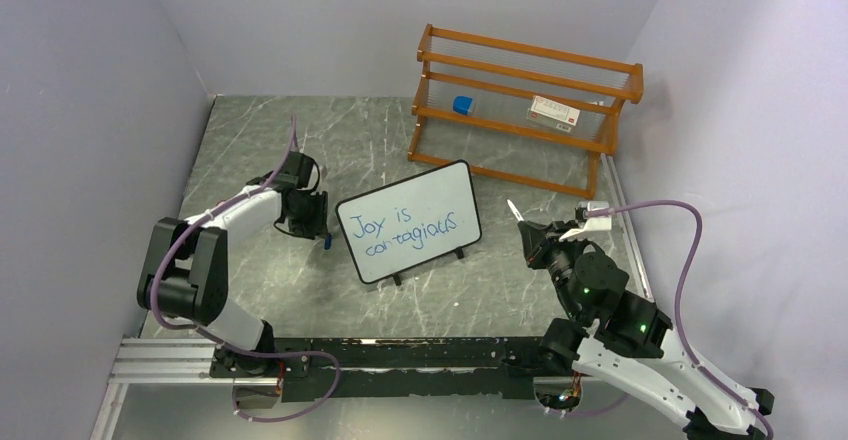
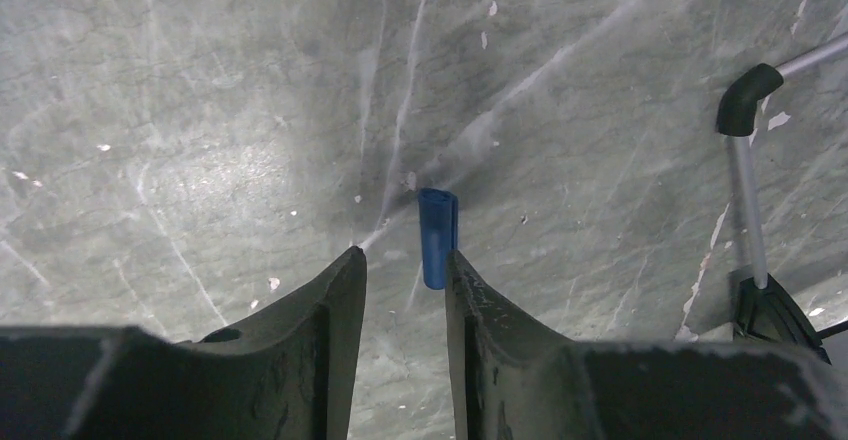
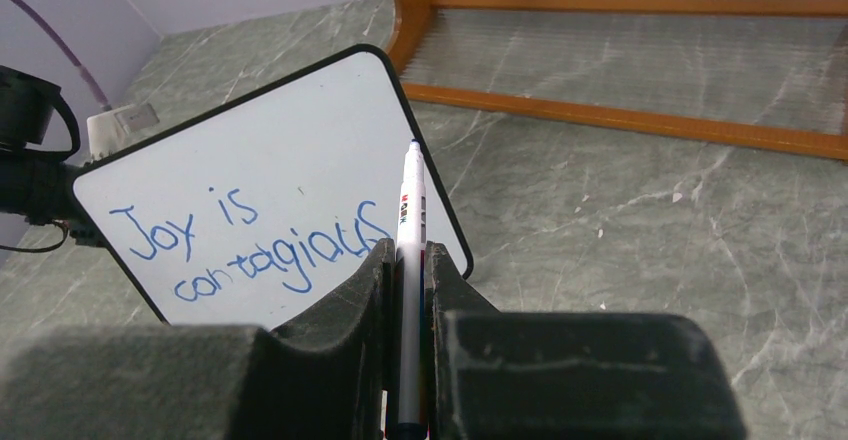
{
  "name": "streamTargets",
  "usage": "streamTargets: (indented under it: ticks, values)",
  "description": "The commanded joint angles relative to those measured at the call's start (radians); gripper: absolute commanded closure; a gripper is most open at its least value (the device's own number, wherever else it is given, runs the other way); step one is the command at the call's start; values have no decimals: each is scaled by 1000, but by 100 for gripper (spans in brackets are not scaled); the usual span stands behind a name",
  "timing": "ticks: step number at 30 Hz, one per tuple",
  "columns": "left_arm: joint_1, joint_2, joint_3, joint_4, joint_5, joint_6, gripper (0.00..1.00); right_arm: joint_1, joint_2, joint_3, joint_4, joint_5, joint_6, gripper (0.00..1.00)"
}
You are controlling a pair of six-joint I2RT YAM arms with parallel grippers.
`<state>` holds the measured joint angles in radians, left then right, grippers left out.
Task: Write a sentence on the whiteboard
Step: Close the whiteboard marker at the center of the board.
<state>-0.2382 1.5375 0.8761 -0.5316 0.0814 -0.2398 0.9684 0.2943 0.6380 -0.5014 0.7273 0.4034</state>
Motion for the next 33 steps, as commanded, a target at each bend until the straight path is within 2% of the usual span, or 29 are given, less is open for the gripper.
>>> streamTargets:
  ticks: [1, 12, 25, 33]
  values:
    - [4, 32, 31, 28, 55, 17, 62, -3, -7, 6, 8, 15, -14, 100]
    - [-10, 82, 48, 36, 80, 25, 70, -4, -6, 6, 3, 20, -9, 100]
    - [-35, 157, 46, 27, 32, 30, 75, -3, -4, 9, 3, 12, -10, 100]
    - [-44, 111, 17, 14, 5, 19, 93, -3, 15, 11, 16, -23, -32, 100]
